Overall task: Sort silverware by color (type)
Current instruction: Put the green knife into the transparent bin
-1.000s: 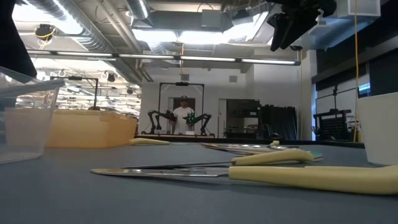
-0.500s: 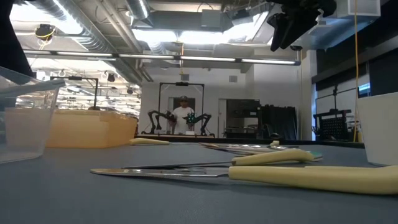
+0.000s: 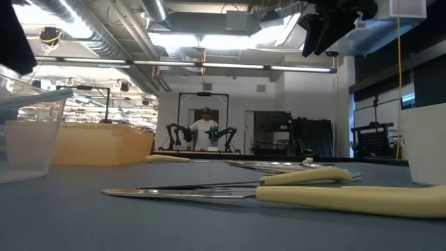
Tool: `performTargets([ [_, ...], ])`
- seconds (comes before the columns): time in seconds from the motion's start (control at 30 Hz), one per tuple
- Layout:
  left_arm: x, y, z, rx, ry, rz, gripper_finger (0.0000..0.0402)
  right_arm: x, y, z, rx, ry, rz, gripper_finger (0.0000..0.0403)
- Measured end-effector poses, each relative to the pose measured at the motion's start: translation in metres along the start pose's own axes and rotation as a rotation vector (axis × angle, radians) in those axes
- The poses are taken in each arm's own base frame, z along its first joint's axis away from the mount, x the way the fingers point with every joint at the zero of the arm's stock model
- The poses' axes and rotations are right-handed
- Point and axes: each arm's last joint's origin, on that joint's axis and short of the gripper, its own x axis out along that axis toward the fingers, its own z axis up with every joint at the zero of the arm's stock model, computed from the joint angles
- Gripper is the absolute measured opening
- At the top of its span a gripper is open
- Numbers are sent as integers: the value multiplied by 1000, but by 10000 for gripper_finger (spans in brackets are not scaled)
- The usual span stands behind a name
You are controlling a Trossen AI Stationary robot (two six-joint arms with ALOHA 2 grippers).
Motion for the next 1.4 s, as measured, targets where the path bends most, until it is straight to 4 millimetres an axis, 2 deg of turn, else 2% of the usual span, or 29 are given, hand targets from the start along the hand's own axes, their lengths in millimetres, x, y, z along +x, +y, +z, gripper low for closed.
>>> performTargets([
  [0.3,-10,3,17,-42,-72,-57,69,0,1,0,6,-12,21,195],
  [0.53,-5,3,47,85,-211,-42,69,0,4,2,6,-85,145,195],
  [0.83,18,9,92,195,-152,75,69,-1,6,4,14,-130,227,195],
  [1.13,49,8,133,364,-74,82,69,7,6,6,256,-82,253,195],
  [1.4,70,8,169,665,-42,-30,69,23,7,11,466,8,261,195],
])
